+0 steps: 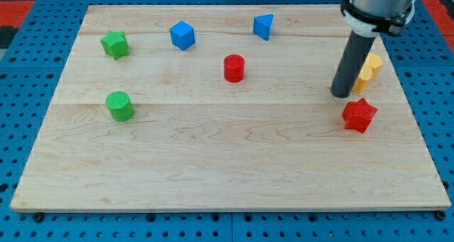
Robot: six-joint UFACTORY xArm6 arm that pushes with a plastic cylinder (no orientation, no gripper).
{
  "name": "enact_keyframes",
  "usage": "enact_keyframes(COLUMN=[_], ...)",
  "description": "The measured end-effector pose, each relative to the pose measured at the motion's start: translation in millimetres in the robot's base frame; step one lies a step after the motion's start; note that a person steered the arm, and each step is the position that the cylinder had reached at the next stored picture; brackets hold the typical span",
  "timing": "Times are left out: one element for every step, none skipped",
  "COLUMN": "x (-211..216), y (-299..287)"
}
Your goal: Move the yellow heart to the bottom of the yellow hexagon
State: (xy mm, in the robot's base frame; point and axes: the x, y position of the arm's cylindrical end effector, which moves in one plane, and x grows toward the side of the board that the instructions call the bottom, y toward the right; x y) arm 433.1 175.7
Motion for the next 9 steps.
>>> enact_keyframes(x=[9, 15, 7, -23, -62, -79, -79, -79, -66], y=[24, 58, 94, 143, 144, 95, 25, 28, 90])
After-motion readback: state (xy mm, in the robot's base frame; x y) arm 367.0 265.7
